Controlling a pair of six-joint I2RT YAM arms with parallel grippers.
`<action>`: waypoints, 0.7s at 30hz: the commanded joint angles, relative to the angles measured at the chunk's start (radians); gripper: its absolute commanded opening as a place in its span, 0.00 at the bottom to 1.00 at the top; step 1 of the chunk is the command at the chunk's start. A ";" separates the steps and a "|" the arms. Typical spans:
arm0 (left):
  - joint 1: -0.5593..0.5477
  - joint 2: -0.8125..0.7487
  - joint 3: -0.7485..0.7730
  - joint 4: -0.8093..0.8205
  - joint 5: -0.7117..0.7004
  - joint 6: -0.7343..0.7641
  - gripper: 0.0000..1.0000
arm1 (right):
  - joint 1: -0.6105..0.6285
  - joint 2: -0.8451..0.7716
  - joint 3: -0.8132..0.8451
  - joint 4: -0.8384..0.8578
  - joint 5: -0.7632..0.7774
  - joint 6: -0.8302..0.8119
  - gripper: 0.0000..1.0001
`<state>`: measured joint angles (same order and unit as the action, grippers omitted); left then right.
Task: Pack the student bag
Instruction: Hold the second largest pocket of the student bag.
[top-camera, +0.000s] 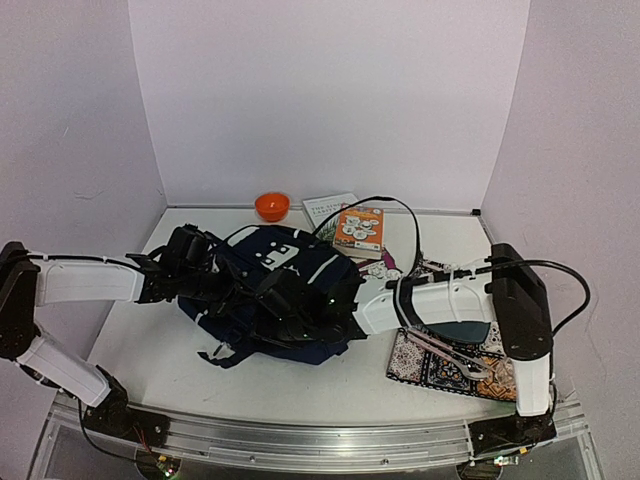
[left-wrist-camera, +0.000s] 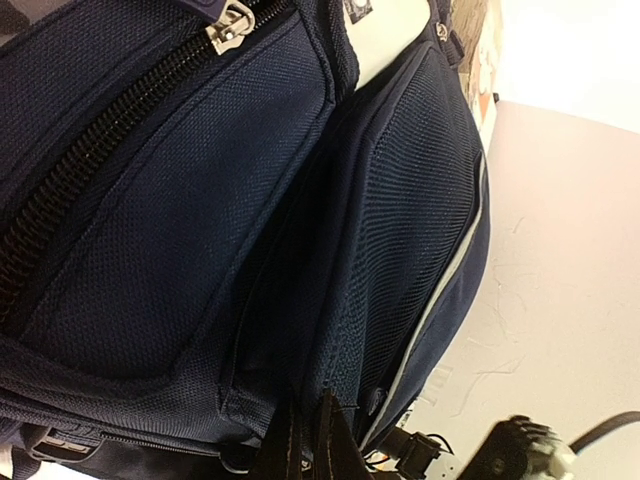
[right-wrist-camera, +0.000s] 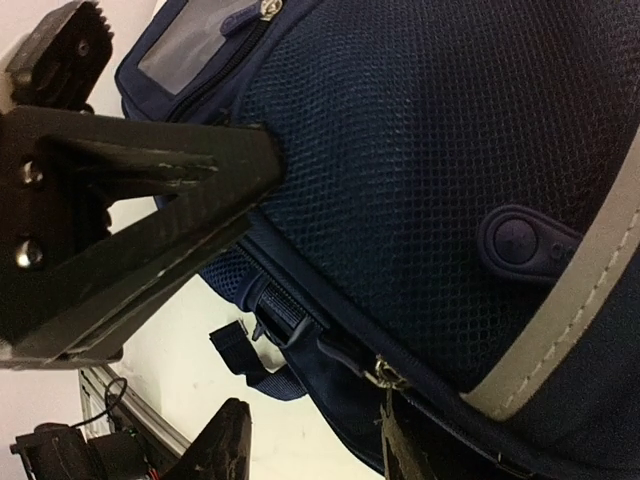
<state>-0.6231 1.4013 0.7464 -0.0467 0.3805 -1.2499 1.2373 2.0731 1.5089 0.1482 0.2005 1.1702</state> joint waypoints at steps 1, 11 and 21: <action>-0.017 -0.055 0.019 0.168 0.031 -0.034 0.00 | -0.003 0.020 0.038 0.019 0.078 0.076 0.44; -0.021 -0.068 0.004 0.172 0.025 -0.045 0.00 | -0.010 0.045 0.058 0.031 0.191 0.112 0.42; -0.040 -0.081 -0.001 0.174 0.014 -0.057 0.00 | -0.022 0.081 0.068 0.026 0.208 0.108 0.31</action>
<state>-0.6342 1.3791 0.7242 -0.0237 0.3380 -1.2851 1.2369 2.1324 1.5490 0.1722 0.3322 1.2825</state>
